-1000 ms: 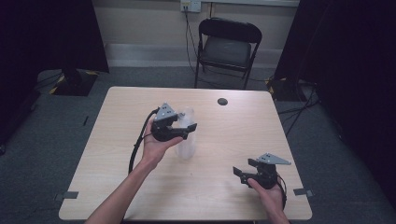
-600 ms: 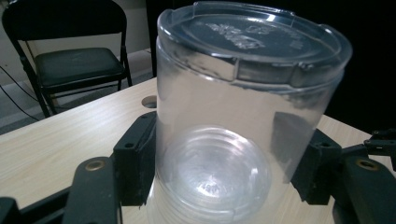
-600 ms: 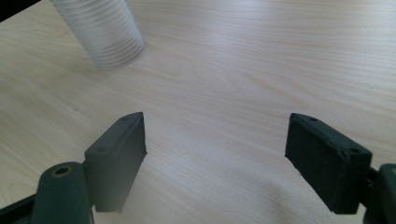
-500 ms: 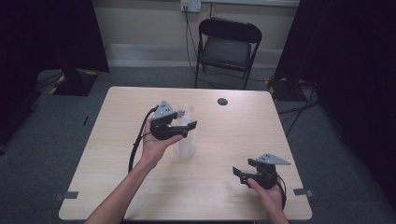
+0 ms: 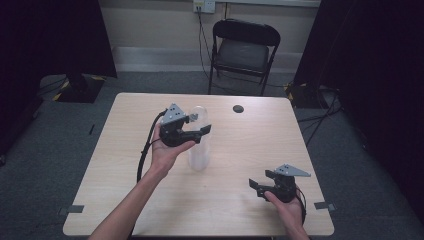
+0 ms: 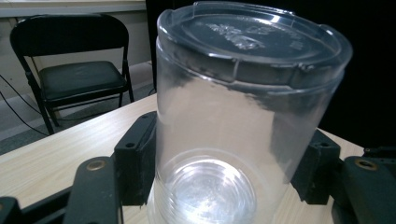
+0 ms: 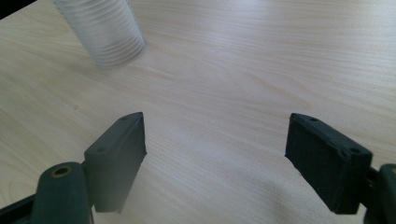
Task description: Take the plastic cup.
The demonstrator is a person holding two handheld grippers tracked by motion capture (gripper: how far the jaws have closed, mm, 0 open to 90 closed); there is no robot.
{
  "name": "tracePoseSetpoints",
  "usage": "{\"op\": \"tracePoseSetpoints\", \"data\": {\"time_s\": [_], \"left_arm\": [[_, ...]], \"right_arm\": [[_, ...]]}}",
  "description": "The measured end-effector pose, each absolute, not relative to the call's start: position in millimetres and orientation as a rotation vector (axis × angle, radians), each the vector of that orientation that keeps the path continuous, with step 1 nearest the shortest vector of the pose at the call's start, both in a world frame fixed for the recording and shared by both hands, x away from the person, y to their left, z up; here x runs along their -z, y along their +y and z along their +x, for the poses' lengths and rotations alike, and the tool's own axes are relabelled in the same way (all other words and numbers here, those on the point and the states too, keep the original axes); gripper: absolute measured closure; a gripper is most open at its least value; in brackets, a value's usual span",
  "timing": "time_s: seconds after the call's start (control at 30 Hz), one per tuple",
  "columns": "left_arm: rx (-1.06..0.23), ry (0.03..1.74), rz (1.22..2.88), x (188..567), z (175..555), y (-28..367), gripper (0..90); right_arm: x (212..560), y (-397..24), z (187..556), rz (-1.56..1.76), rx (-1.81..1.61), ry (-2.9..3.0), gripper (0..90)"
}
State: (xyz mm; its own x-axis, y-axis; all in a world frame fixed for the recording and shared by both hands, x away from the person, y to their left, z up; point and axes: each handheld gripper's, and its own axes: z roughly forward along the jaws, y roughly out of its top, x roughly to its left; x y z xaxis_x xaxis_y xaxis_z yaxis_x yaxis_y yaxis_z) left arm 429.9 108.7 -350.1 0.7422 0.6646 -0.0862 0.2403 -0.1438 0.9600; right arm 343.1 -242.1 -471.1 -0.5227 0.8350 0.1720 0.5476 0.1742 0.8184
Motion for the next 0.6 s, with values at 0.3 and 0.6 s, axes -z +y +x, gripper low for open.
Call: {"op": "tracePoseSetpoints", "data": {"time_s": [0.3,0.6], "left_arm": [[-0.43,0.711,1.679,339.0,425.9,114.6,35.8],[-0.403,0.701,1.646,325.2,418.2,125.2,36.2]], "right_arm": [[470.6,-242.3,343.3,1.319,-1.278,2.131,20.3],[470.4,-242.0,342.6,1.317,-1.279,2.13,20.3]]}}
